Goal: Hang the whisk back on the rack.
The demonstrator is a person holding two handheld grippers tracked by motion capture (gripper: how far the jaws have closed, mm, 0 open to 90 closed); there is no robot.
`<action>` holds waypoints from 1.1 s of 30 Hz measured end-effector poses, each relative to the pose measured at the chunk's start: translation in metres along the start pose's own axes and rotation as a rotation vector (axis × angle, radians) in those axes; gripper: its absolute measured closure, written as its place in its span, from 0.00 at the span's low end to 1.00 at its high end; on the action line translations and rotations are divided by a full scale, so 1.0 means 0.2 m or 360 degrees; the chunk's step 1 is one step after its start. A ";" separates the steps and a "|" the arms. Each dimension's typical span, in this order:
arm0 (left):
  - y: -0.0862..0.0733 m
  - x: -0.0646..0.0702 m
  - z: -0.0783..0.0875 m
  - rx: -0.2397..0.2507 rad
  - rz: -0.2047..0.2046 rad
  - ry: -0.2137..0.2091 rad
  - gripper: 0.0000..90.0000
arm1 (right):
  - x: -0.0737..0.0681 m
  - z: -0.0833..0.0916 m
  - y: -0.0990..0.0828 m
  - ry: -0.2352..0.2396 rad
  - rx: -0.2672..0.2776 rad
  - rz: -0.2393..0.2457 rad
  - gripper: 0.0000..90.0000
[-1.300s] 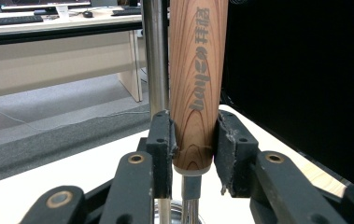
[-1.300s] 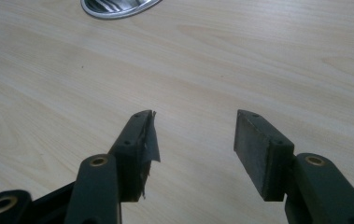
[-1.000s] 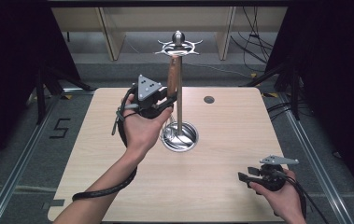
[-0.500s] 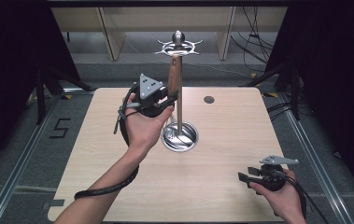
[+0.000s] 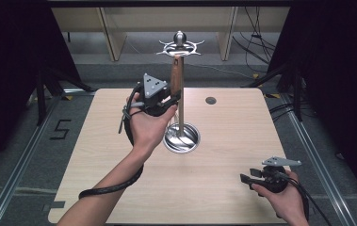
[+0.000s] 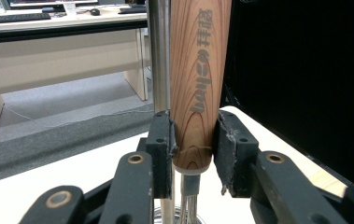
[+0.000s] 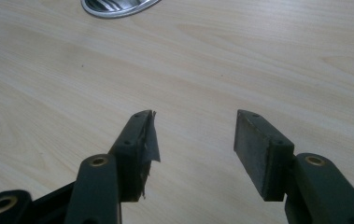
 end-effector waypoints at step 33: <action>0.00 0.03 -0.04 0.0054 -0.0035 -0.0043 0.68 | 0.00 0.00 0.00 -0.0001 -0.0005 0.0025 0.53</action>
Point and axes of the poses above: each handheld gripper's, and its own axes: z roughly backward along the jaws, y roughly out of its top, x roughly to its right, the point moved 2 cm from there along -z, roughly forward along the jaws, and after that the axes turned 15 degrees about y, right-handed, at the moved point
